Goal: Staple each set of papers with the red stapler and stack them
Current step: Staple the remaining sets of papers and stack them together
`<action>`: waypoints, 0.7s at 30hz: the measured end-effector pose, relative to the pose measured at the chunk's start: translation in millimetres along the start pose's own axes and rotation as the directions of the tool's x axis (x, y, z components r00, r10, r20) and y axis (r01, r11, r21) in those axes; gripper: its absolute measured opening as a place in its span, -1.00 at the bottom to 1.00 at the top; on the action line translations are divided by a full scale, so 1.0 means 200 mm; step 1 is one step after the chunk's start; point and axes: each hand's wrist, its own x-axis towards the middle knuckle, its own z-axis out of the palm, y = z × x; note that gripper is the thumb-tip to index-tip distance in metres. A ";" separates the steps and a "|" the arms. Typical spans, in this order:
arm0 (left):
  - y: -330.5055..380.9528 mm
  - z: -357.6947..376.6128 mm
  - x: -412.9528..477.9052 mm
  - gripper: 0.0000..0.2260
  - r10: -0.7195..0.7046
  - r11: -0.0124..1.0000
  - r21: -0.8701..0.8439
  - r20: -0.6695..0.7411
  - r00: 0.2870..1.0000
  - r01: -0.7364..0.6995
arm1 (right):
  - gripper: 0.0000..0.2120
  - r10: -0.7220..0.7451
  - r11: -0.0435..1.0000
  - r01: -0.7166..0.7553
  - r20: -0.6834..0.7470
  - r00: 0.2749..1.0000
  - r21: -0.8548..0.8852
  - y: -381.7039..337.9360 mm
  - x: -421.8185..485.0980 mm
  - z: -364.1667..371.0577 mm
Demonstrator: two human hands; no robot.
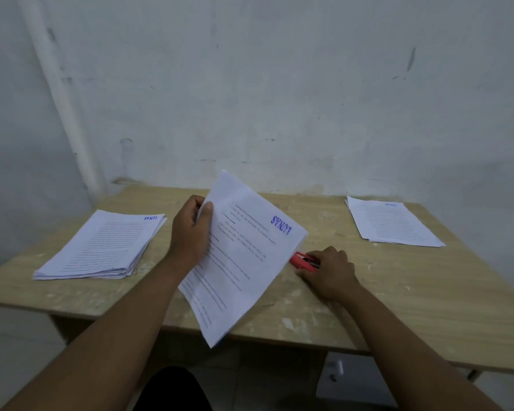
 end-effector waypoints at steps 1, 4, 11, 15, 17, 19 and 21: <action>0.01 -0.01 0.02 -0.81 -0.013 1.000 -0.024 -0.020 1.000 0.013 | -0.36 0.001 1.000 -0.001 -0.024 1.000 -0.014 -0.02 -0.01 0.00; 0.02 -0.05 0.09 -0.80 -0.053 0.997 -0.061 -0.103 0.993 0.047 | -0.62 -0.089 0.968 0.145 -0.260 0.961 0.204 -0.14 -0.07 -0.04; 0.01 -0.21 0.20 -0.79 -0.189 0.976 0.051 -0.299 0.935 0.214 | -0.68 -0.329 0.380 0.072 0.063 0.942 0.922 -0.72 -0.28 -0.16; -0.04 -0.37 0.27 -0.78 -0.276 0.946 0.097 -0.257 0.926 0.309 | -0.56 -0.285 0.456 0.088 0.052 0.957 0.886 -0.89 -0.24 -0.06; -0.10 -0.50 0.31 -0.73 -0.386 0.892 0.193 -0.151 0.910 0.410 | -0.49 -0.255 0.424 0.081 0.033 0.966 0.902 -0.99 -0.19 -0.02; -0.17 -0.63 0.33 -0.71 -0.498 0.813 0.344 -0.008 0.867 0.470 | -0.47 -0.254 0.373 0.065 0.034 0.967 0.926 -1.07 -0.12 -0.01; -0.24 -0.77 0.33 -0.74 -0.551 0.760 0.447 0.056 0.833 0.472 | -0.50 -0.274 0.359 0.022 0.082 0.958 0.933 -1.18 -0.04 0.01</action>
